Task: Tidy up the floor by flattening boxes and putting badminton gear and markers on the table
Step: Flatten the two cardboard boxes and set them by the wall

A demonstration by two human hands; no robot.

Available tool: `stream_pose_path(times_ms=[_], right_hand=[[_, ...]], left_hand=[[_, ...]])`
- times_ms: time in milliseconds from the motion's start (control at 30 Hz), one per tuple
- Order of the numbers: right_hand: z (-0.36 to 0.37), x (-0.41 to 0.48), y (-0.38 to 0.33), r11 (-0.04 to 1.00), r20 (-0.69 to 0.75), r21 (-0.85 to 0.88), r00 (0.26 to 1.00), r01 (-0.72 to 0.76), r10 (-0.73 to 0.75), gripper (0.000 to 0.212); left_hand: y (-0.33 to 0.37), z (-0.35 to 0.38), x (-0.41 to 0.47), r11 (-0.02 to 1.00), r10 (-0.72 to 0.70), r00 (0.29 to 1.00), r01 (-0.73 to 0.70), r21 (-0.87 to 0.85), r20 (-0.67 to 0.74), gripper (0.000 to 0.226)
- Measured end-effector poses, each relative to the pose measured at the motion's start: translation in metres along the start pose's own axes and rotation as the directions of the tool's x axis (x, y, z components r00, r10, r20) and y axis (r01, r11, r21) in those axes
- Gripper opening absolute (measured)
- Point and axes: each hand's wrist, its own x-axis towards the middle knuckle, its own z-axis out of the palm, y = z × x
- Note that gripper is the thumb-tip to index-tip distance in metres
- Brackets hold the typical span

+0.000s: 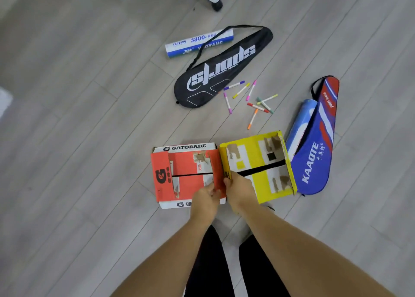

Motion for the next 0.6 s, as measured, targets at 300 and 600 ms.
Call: stream_pose_path(times_ms=[300, 600], right_hand=[[0.033, 0.001, -0.034, 0.993, -0.02, -0.117, 0.999, -0.029, 0.027, 0.036], [0.067, 0.002, -0.049, 0.971, -0.118, -0.212, 0.99, -0.107, 0.083, 0.077]], left_hand=[[-0.045, -0.037, -0.003, 0.922, 0.21, 0.975, -0.22, 0.318, 0.066, 0.031], [-0.089, -0.087, 0.022, 0.869, -0.193, 0.95, 0.282, 0.406, -0.247, 0.11]])
